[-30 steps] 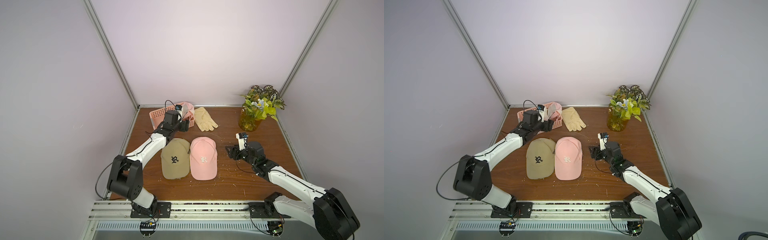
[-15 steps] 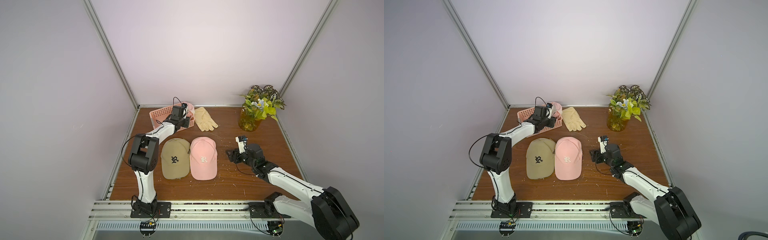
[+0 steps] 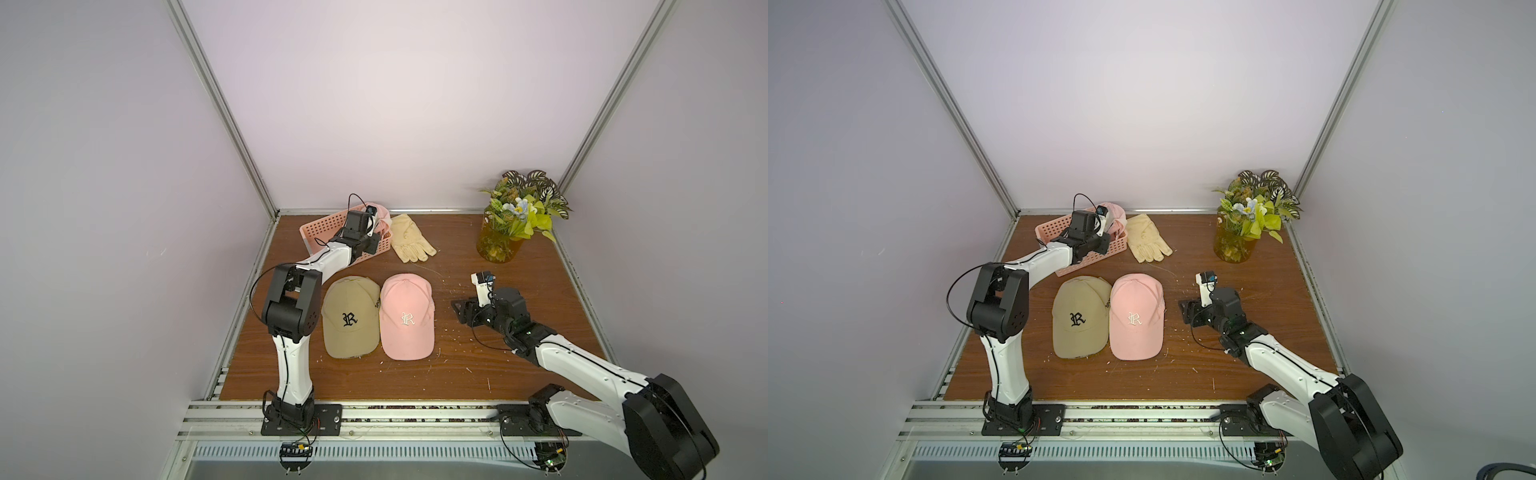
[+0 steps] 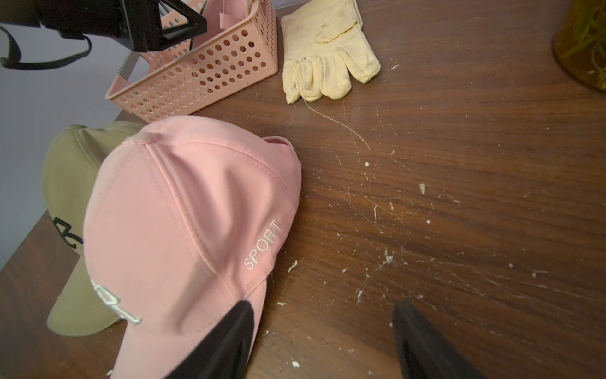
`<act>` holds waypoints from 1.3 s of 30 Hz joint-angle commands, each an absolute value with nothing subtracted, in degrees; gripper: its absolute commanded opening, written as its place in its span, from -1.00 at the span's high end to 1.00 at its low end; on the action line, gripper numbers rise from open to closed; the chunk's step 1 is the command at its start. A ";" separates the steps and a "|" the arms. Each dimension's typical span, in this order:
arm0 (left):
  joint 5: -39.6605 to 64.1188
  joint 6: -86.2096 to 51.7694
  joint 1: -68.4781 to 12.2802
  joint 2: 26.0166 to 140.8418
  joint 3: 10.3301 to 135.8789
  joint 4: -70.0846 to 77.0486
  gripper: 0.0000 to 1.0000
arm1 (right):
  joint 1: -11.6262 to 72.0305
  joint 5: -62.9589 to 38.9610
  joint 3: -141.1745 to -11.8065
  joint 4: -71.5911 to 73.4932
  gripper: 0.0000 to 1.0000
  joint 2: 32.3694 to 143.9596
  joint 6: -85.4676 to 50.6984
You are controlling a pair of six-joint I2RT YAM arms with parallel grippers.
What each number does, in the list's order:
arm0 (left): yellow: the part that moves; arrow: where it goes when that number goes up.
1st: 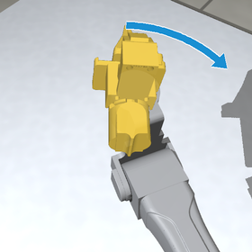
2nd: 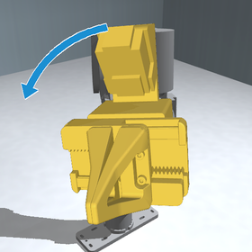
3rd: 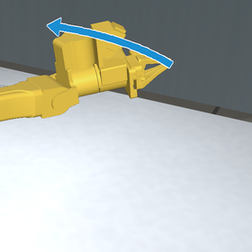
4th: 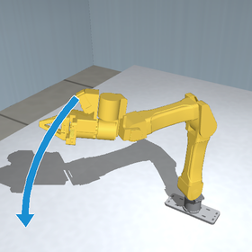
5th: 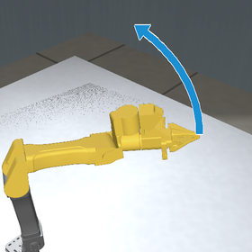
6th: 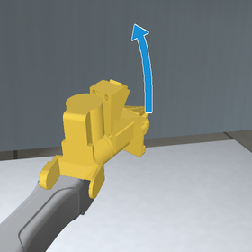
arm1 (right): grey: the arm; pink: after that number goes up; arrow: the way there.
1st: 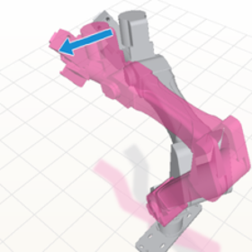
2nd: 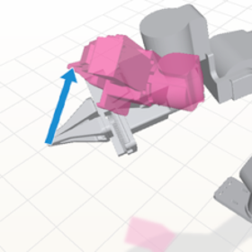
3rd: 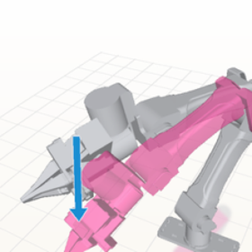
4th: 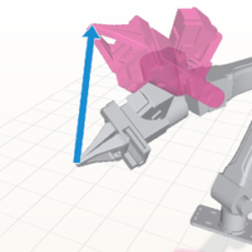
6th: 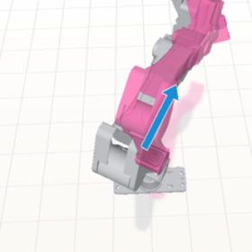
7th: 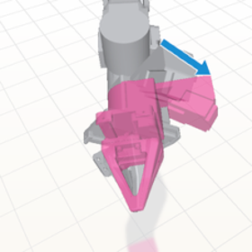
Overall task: Turn the baseball cap inside out
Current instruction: Pick up the baseball cap from the basket.
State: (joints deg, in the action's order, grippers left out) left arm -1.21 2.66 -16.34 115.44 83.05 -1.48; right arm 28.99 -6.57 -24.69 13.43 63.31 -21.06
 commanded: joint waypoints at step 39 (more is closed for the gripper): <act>34.28 -18.32 -26.51 81.12 73.83 -2.11 0.99 | 28.83 -18.98 -43.53 12.82 -0.46 56.95 -12.81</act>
State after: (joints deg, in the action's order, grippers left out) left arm 26.41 -13.54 -23.53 82.21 74.56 -4.60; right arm 28.80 -16.43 -40.29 12.14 56.82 -15.77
